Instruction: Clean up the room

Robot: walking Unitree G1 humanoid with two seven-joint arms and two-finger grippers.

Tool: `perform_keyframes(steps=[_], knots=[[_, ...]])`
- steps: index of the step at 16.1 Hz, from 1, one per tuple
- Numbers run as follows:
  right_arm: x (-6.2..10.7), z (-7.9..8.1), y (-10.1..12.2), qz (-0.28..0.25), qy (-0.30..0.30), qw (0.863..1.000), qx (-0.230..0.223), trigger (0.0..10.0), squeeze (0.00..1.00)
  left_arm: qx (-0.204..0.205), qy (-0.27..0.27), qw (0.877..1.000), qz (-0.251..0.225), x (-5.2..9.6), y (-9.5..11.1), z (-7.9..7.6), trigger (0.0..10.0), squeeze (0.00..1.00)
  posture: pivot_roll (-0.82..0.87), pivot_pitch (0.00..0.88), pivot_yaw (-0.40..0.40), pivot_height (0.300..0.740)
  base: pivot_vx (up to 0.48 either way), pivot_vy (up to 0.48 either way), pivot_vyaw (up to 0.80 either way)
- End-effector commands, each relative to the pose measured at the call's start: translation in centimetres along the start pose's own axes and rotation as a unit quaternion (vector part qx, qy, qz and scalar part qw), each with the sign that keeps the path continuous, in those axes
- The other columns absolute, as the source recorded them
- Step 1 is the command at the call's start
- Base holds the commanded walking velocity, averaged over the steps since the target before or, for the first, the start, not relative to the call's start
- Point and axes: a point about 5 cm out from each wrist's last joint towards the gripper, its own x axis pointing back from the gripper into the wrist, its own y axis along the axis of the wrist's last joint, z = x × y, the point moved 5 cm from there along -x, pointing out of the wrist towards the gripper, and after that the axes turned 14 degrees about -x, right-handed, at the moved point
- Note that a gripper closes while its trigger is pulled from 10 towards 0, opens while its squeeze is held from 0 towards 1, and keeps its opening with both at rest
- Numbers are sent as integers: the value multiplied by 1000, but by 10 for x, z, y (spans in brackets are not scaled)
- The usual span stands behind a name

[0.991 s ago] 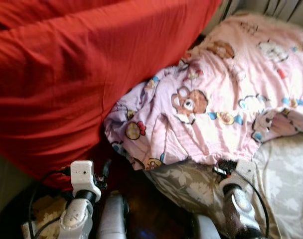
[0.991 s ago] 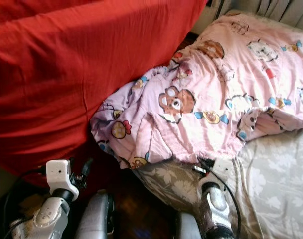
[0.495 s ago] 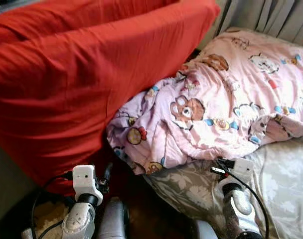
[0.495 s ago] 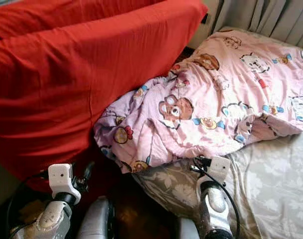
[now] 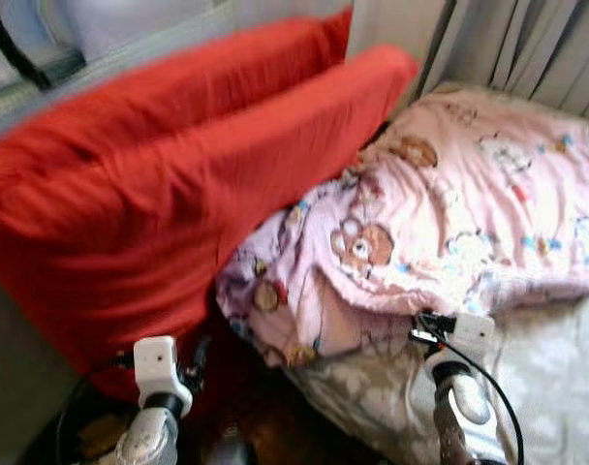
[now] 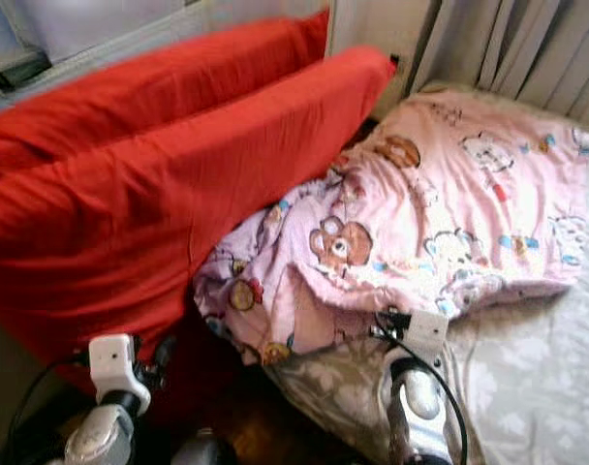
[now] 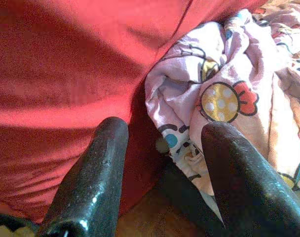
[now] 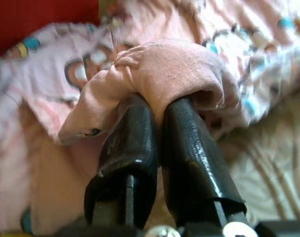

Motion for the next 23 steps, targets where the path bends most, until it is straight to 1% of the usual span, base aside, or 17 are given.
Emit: perform_keyframes(steps=[1,2,3,4,8,10,12,16,18,19,20,23], knots=[[2,-5,2,-5,-6,1000,3,10000,0,-2,5,1000,27,5,-17,6,10000,0,55,82,-35,740,0,0,0],[2,-5,2,-5,-6,1000,3,10000,0,-5,5,999,33,5,-21,7,10000,0,55,82,-35,740,0,0,0],[0,-6,5,-7,-10,1000,16,10000,0,-4,4,999,54,7,-32,10,10000,0,58,94,-38,740,0,0,0],[-2,-9,10,-15,-18,1000,15,10000,0,-8,1,997,76,9,-44,12,10000,0,60,103,-39,740,0,0,0],[0,-19,17,-29,-41,999,19,10000,0,-21,13,992,120,17,-67,19,10000,0,55,117,-37,740,0,0,0],[1,-22,17,-32,-47,998,21,10000,0,-23,13,991,132,20,-74,19,10000,0,55,123,-35,740,0,0,0],[3,-21,16,-33,-50,998,22,10000,0,-22,10,988,155,24,-86,18,10000,0,54,131,-31,740,0,0,0],[4,-17,11,-27,-44,998,24,10000,0,-7,2,981,191,31,-103,11,10000,0,60,137,-30,740,0,0,0],[5,-13,9,-25,-38,999,26,10000,0,-8,-2,975,221,39,-116,7,10000,0,59,140,-31,740,0,0,0],[5,-12,8,-23,-36,999,28,10000,0,-8,-8,969,246,46,-126,5,10000,0,59,141,-32,740,0,0,0],[5,-12,8,-23,-35,999,29,10000,0,-8,-11,966,260,51,-132,4,10000,0,55,142,-32,740,0,0,0],[6,-12,10,-26,-36,998,32,10000,0,-5,-11,960,278,61,-142,8,10000,0,56,144,-34,740,0,0,0]])
